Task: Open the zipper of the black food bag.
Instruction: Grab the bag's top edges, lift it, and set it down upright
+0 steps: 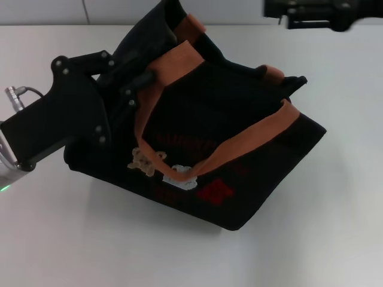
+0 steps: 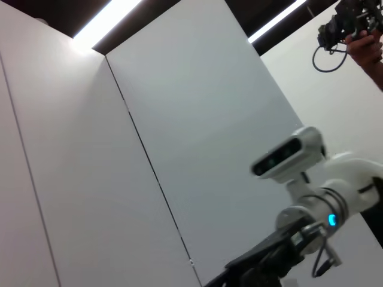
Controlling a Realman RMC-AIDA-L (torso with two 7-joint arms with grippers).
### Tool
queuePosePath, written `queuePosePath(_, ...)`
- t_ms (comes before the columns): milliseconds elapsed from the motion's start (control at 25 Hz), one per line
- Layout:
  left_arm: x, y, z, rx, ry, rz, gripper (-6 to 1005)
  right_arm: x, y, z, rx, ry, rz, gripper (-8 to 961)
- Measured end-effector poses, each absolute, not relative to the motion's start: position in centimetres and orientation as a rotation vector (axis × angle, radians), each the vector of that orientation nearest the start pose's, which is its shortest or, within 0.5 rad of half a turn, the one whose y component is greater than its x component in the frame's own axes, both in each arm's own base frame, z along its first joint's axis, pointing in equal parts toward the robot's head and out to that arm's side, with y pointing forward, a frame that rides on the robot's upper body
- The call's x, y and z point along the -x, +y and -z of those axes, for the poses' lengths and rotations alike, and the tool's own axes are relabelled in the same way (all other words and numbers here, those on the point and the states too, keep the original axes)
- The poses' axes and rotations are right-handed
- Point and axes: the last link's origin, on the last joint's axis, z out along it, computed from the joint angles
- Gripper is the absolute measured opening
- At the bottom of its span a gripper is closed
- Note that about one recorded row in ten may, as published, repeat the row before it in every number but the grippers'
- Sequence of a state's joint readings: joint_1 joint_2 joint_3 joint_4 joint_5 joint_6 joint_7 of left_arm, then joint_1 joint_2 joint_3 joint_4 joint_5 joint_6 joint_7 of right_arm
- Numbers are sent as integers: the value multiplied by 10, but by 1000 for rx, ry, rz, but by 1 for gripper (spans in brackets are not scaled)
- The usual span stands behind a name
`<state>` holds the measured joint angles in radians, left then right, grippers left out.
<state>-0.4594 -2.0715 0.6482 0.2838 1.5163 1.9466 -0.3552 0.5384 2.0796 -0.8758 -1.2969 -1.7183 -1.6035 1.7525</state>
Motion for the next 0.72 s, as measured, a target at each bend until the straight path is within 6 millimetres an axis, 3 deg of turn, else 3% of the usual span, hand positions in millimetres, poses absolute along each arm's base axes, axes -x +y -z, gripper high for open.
queuePosePath(240,237,275,-10,2150,390,1270,202,-99,368,-59,2790,179,-639,789)
queuePosePath(720,236,275,-10,2150,395,1276,203,-75,359,-33,2847,90,-570,761)
